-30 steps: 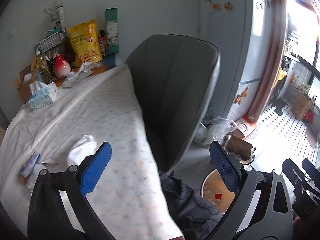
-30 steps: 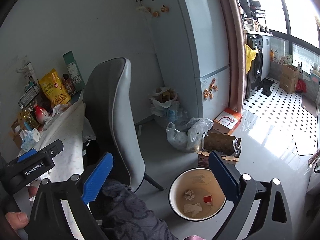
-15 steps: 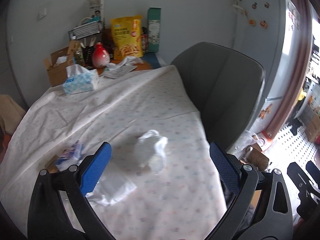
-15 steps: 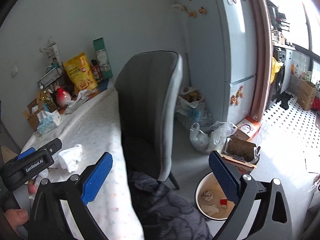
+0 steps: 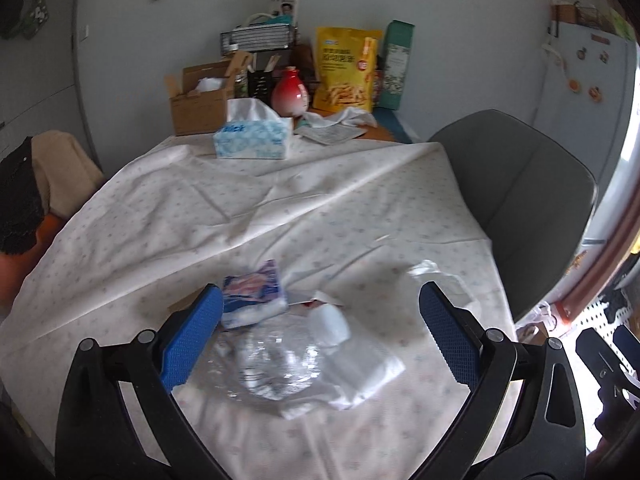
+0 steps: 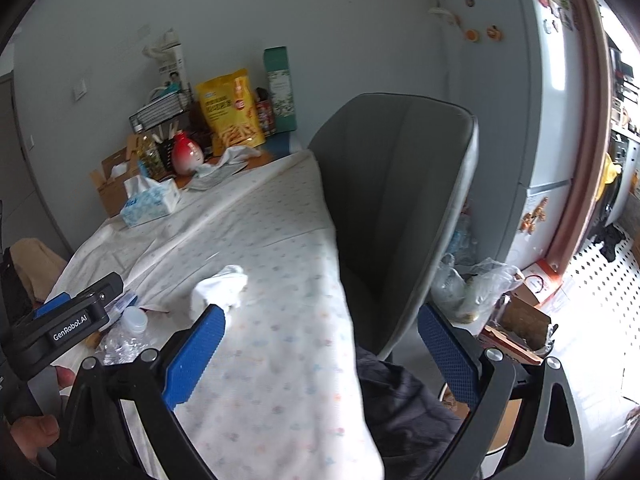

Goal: Collect trash
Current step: 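Move both tools back toward the table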

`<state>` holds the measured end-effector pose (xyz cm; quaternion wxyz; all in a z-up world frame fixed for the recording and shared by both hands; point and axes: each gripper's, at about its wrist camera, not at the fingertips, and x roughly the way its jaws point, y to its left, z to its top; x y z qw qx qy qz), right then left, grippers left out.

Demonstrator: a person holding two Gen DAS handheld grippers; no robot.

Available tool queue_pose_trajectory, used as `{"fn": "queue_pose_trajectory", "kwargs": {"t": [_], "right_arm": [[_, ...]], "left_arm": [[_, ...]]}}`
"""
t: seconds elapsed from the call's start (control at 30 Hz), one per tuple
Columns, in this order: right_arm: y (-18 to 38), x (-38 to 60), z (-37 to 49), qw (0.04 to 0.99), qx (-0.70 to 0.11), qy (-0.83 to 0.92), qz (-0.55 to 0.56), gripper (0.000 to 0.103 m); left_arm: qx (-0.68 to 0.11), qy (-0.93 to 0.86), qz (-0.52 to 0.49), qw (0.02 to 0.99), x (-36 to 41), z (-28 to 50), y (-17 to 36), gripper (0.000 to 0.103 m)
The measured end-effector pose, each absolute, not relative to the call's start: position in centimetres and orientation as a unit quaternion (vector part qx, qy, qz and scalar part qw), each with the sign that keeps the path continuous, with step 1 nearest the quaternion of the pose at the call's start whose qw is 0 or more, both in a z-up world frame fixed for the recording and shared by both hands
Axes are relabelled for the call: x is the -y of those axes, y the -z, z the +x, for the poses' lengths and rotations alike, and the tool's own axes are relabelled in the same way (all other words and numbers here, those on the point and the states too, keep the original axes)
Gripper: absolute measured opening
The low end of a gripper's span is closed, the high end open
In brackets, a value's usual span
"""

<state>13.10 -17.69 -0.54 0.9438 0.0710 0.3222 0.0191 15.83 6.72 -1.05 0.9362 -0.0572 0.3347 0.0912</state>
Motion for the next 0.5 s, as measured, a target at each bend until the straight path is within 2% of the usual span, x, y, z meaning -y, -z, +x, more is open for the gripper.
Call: {"fn": "queue_pose_trajectory", "kwargs": {"t": [0.5], "right_arm": [[2.1,13.2,15.7,0.936,-0.344,-0.051,0.049,0.095]], "left_arm": [[-0.375,-0.134,-0.062,0.915,-11.0,18.1,4.4,0.097]]}}
